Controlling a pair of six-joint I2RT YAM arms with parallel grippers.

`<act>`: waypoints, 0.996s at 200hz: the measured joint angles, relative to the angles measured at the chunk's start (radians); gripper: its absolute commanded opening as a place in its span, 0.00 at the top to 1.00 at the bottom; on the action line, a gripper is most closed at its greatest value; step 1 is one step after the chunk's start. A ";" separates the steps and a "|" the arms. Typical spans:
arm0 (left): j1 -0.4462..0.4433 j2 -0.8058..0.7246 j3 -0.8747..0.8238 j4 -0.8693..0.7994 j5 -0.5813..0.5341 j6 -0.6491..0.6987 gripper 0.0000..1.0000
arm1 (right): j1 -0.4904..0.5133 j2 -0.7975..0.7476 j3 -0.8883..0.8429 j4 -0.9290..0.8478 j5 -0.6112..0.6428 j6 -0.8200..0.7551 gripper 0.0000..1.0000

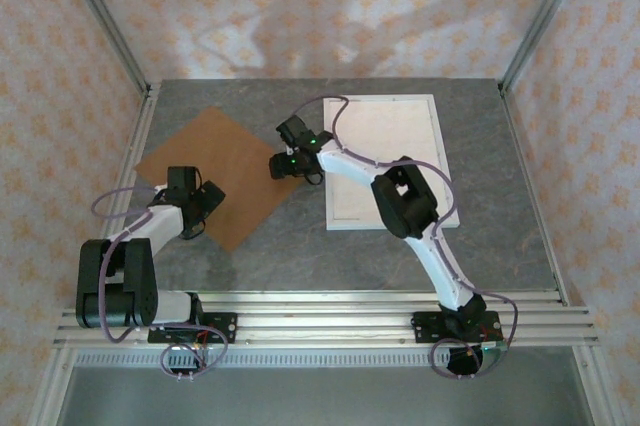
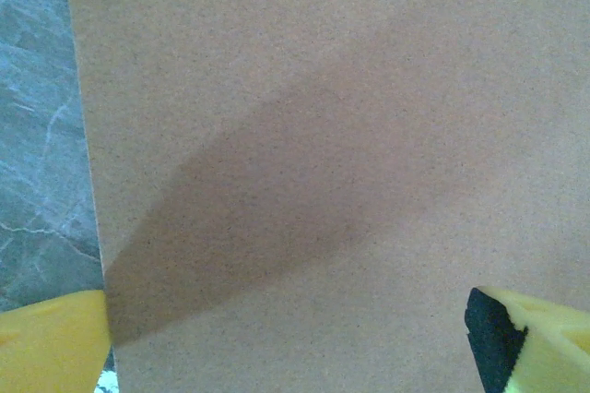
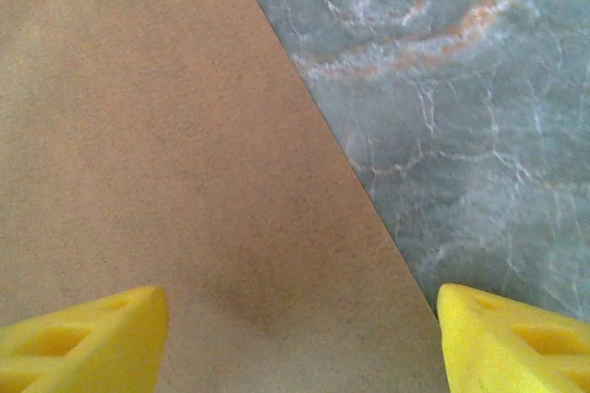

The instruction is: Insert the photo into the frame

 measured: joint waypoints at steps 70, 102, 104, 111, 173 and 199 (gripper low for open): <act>-0.059 -0.002 -0.006 0.005 -0.072 -0.024 0.11 | -0.002 -0.104 -0.154 0.037 -0.031 0.066 0.27; -0.077 -0.004 -0.010 0.019 -0.080 -0.037 0.11 | -0.002 -0.175 -0.214 0.046 -0.033 0.083 0.28; -0.078 -0.004 -0.011 0.019 -0.080 -0.038 0.11 | -0.002 -0.180 -0.217 0.047 -0.033 0.084 0.28; -0.081 -0.004 -0.012 0.023 -0.082 -0.041 0.11 | -0.003 -0.194 -0.221 0.047 -0.033 0.086 0.28; -0.153 0.043 -0.007 0.079 -0.141 -0.068 0.11 | -0.008 -0.369 -0.374 0.113 -0.032 0.091 0.27; -0.197 0.071 0.003 0.118 -0.169 -0.088 0.11 | -0.008 -0.430 -0.490 0.135 -0.020 0.100 0.27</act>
